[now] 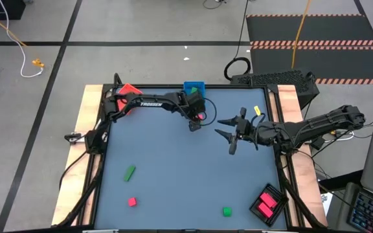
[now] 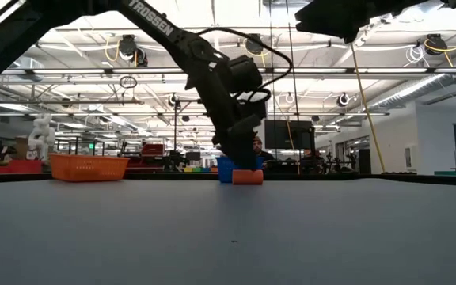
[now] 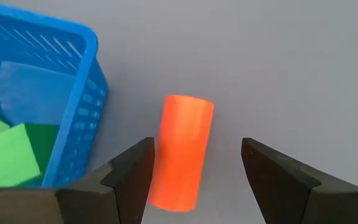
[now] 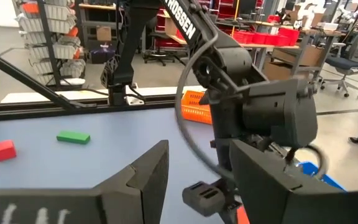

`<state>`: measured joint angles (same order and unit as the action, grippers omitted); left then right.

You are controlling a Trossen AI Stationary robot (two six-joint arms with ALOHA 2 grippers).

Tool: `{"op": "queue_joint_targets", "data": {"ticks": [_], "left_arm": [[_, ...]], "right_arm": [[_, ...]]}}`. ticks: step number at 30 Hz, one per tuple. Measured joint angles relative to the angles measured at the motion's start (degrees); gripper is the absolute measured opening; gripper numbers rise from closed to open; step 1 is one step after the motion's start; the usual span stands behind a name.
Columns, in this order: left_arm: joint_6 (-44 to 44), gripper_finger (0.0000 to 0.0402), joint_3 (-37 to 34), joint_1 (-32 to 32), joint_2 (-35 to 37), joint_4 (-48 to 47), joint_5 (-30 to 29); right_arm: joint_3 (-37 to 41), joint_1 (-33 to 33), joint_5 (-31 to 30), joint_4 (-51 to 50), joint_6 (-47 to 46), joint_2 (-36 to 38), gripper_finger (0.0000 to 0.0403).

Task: Sort & place blocks by color
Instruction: Put the orange block into the orange bin

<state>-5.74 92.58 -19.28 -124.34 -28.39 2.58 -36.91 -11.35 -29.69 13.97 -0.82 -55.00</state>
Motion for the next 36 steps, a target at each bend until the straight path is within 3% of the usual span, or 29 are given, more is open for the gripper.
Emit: {"op": "queue_joint_targets", "data": {"ticks": [8,17,21,23,31,36], "left_arm": [[-1.0,0.0241,0.0,0.5,-1.8,0.3,-4.2],[-1.0,0.0241,0.1,2.4,-1.8,-2.4,-3.7],[-1.0,0.0241,0.0,4.3,-1.8,-4.3,3.5],[-0.5,0.0241,0.0,5.7,-1.8,-4.6,4.3],[4.5,0.0241,0.1,8.6,0.0,-1.3,0.4],[14.7,0.0241,0.2,8.5,0.9,6.3,5.4]], "right_arm": [[0.0,0.0,0.0,-0.6,0.0,0.0,0.0164],[0.0,0.0,0.0,-0.8,0.0,0.0,0.0164],[0.0,0.0,0.0,-0.9,0.0,0.0,0.0164],[0.0,0.0,0.0,-0.9,0.0,0.0,0.0164],[0.0,0.0,0.0,-1.0,0.0,0.0,0.0164],[0.0,0.0,1.5,-1.1,-0.4,0.0,0.0164]]}}
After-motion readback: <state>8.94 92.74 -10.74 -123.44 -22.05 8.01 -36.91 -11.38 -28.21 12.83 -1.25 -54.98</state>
